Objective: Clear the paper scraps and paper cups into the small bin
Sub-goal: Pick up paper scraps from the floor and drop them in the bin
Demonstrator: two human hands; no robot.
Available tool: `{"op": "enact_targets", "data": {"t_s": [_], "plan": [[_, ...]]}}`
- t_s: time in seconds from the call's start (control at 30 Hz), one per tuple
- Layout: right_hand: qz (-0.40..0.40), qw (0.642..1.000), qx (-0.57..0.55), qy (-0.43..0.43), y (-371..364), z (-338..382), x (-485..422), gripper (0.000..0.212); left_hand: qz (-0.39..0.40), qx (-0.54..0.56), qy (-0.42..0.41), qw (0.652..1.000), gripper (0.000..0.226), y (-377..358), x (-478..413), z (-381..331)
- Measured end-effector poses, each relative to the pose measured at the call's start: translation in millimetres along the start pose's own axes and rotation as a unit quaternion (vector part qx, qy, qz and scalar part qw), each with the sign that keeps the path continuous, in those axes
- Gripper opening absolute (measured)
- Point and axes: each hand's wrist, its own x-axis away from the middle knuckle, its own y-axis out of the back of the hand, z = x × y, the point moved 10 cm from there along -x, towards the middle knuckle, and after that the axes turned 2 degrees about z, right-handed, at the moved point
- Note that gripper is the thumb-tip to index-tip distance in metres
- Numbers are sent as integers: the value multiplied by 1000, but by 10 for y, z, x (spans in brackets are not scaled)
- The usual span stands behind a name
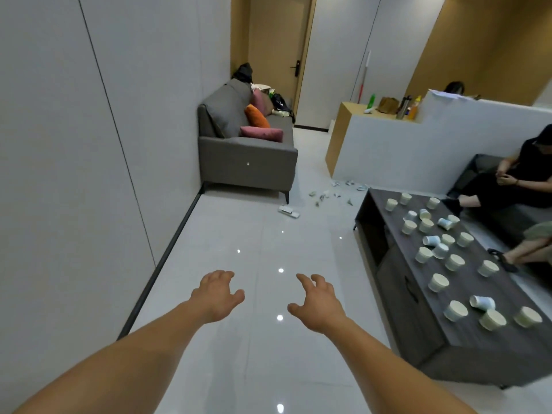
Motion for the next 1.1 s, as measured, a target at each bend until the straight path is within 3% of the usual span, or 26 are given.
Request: {"op": "enact_targets", "data": {"t_s": [0.27, 0.5, 1.1], "plan": [[-25, 998, -25, -59, 396, -137, -1012, 78, 34, 6, -53, 998, 67, 406, -1356, -366], [-41, 996, -33, -75, 804, -595, -2151, 77, 46, -31, -94, 994, 69, 457, -2578, -1096], [-11, 997, -40, -58, 1991, -1820, -5403, 78, 57, -37, -58, 996, 67, 756, -5664, -2563]]}}
